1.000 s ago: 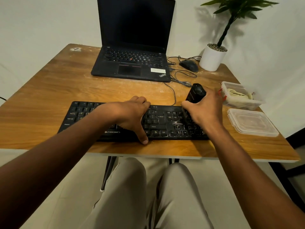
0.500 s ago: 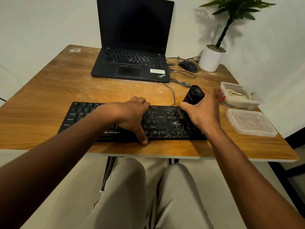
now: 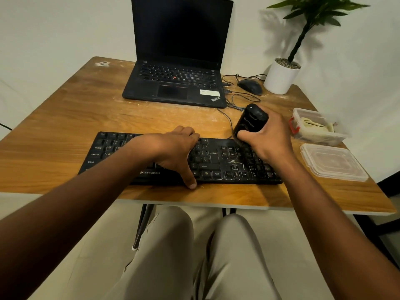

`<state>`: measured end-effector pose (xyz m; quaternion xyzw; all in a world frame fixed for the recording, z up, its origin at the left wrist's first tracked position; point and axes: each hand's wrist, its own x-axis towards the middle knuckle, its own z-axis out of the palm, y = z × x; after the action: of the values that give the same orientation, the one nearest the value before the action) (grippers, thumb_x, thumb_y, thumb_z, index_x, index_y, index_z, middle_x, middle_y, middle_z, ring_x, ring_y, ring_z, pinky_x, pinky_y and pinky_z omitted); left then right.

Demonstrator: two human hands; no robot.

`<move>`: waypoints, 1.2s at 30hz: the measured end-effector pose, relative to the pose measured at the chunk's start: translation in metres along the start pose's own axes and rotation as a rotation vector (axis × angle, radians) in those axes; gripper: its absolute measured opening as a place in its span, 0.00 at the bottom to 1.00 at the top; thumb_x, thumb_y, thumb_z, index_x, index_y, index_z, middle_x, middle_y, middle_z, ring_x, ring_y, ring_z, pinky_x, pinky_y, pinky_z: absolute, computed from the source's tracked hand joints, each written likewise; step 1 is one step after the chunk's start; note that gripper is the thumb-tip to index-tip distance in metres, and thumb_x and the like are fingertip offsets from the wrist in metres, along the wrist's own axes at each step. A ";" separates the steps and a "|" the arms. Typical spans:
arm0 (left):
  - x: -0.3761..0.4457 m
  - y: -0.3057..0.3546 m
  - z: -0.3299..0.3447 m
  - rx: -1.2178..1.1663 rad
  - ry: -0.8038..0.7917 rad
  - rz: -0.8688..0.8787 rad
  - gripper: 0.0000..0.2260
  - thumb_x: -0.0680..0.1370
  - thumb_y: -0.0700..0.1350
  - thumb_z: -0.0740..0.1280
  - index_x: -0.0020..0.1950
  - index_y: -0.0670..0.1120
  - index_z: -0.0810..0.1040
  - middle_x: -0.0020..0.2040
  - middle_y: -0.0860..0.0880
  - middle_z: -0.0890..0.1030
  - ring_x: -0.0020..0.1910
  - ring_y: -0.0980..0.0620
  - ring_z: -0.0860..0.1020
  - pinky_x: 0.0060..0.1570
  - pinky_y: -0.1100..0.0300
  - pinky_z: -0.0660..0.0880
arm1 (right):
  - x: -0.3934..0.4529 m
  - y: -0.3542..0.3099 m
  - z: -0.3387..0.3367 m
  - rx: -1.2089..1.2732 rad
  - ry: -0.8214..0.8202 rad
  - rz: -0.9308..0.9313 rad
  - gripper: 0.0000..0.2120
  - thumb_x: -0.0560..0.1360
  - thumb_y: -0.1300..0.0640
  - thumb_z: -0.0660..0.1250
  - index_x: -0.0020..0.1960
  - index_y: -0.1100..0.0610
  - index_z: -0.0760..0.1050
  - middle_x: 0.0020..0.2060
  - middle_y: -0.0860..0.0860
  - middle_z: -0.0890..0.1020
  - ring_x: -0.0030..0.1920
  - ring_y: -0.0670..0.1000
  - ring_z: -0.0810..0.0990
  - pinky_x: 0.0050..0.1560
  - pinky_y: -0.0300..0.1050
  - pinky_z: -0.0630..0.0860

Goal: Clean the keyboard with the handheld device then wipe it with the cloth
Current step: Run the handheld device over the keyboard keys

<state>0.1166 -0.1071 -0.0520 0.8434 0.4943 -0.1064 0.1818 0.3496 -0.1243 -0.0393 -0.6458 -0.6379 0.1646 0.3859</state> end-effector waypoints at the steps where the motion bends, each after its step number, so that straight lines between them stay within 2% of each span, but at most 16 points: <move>1: 0.000 -0.001 0.001 0.001 0.000 0.000 0.59 0.59 0.65 0.82 0.82 0.50 0.54 0.75 0.52 0.61 0.74 0.49 0.59 0.74 0.46 0.66 | 0.000 -0.002 0.002 0.002 -0.068 -0.030 0.20 0.66 0.60 0.79 0.55 0.47 0.78 0.46 0.44 0.82 0.46 0.43 0.80 0.38 0.35 0.75; 2: 0.001 -0.001 0.001 0.003 -0.001 0.000 0.60 0.59 0.65 0.82 0.82 0.50 0.54 0.75 0.52 0.61 0.74 0.49 0.59 0.74 0.46 0.66 | -0.002 -0.004 0.004 -0.003 -0.144 -0.066 0.22 0.67 0.61 0.79 0.58 0.47 0.78 0.48 0.44 0.82 0.47 0.44 0.81 0.41 0.37 0.78; 4: 0.001 -0.001 0.001 0.008 -0.002 0.001 0.60 0.60 0.65 0.81 0.82 0.50 0.53 0.76 0.51 0.60 0.75 0.49 0.58 0.74 0.46 0.65 | -0.009 -0.002 0.007 -0.026 -0.254 -0.142 0.22 0.69 0.63 0.78 0.59 0.48 0.78 0.48 0.43 0.82 0.48 0.44 0.82 0.46 0.42 0.82; 7: 0.002 -0.001 0.001 0.017 -0.005 0.003 0.60 0.60 0.66 0.81 0.82 0.49 0.52 0.76 0.51 0.59 0.75 0.49 0.58 0.75 0.45 0.64 | -0.022 0.003 0.003 -0.022 -0.355 -0.200 0.21 0.68 0.63 0.78 0.58 0.48 0.79 0.48 0.45 0.84 0.49 0.45 0.82 0.50 0.51 0.82; 9: 0.002 -0.001 0.002 0.021 -0.003 0.003 0.60 0.60 0.65 0.81 0.82 0.49 0.53 0.76 0.51 0.59 0.75 0.49 0.58 0.75 0.45 0.65 | -0.026 0.005 -0.005 0.016 -0.426 -0.192 0.21 0.68 0.64 0.77 0.58 0.48 0.79 0.50 0.48 0.85 0.51 0.48 0.83 0.52 0.56 0.82; 12: 0.002 0.000 0.001 0.022 -0.004 0.001 0.60 0.60 0.65 0.81 0.82 0.49 0.53 0.76 0.51 0.59 0.75 0.48 0.58 0.74 0.46 0.65 | -0.019 0.003 -0.018 0.116 -0.446 -0.138 0.24 0.68 0.64 0.78 0.61 0.50 0.78 0.54 0.49 0.84 0.55 0.48 0.83 0.57 0.56 0.82; 16: -0.001 0.001 -0.001 0.020 -0.007 0.002 0.59 0.62 0.64 0.81 0.83 0.49 0.52 0.78 0.50 0.58 0.76 0.48 0.56 0.75 0.47 0.64 | 0.005 0.005 -0.009 0.174 -0.572 -0.079 0.26 0.66 0.62 0.79 0.61 0.49 0.76 0.55 0.53 0.85 0.57 0.53 0.84 0.56 0.59 0.82; 19: -0.001 0.002 -0.001 0.013 -0.011 0.002 0.59 0.62 0.63 0.82 0.83 0.49 0.52 0.77 0.51 0.58 0.76 0.49 0.57 0.75 0.46 0.64 | 0.023 0.009 0.003 0.173 -0.560 -0.054 0.28 0.68 0.64 0.79 0.62 0.47 0.74 0.57 0.50 0.84 0.58 0.50 0.83 0.57 0.54 0.82; 22: -0.001 0.002 -0.002 0.009 -0.011 0.004 0.59 0.61 0.63 0.82 0.82 0.50 0.53 0.76 0.51 0.59 0.75 0.49 0.58 0.75 0.46 0.65 | 0.034 0.006 0.004 0.148 -0.471 -0.082 0.26 0.69 0.66 0.77 0.58 0.44 0.73 0.54 0.45 0.82 0.54 0.40 0.81 0.50 0.35 0.78; 24: 0.000 0.001 -0.001 0.010 -0.013 0.005 0.59 0.61 0.63 0.82 0.82 0.50 0.52 0.76 0.52 0.59 0.75 0.50 0.58 0.75 0.46 0.65 | 0.034 0.007 0.001 0.138 -0.390 -0.124 0.25 0.70 0.67 0.77 0.59 0.46 0.74 0.53 0.44 0.81 0.51 0.36 0.79 0.46 0.29 0.75; 28: 0.000 0.001 -0.001 0.002 -0.011 0.009 0.59 0.61 0.63 0.82 0.82 0.50 0.53 0.76 0.52 0.60 0.74 0.50 0.58 0.74 0.46 0.66 | 0.017 0.016 -0.009 0.139 -0.429 -0.149 0.25 0.70 0.67 0.77 0.59 0.47 0.75 0.53 0.47 0.82 0.55 0.42 0.81 0.51 0.37 0.78; 32: 0.000 0.002 -0.001 0.007 -0.007 0.009 0.58 0.61 0.64 0.82 0.82 0.50 0.54 0.75 0.52 0.60 0.74 0.50 0.58 0.74 0.47 0.65 | 0.004 0.012 -0.026 0.165 -0.592 -0.135 0.23 0.71 0.71 0.75 0.62 0.58 0.74 0.54 0.56 0.84 0.56 0.51 0.84 0.56 0.47 0.82; 36: -0.001 0.001 0.000 0.007 -0.007 0.012 0.58 0.61 0.64 0.82 0.82 0.50 0.53 0.76 0.52 0.59 0.74 0.50 0.58 0.74 0.47 0.65 | 0.005 0.012 -0.035 0.299 -0.661 -0.078 0.25 0.72 0.77 0.71 0.65 0.66 0.70 0.53 0.59 0.86 0.56 0.53 0.86 0.52 0.44 0.83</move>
<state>0.1169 -0.1077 -0.0514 0.8467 0.4882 -0.1099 0.1811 0.3829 -0.1284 -0.0241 -0.4693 -0.7214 0.4410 0.2548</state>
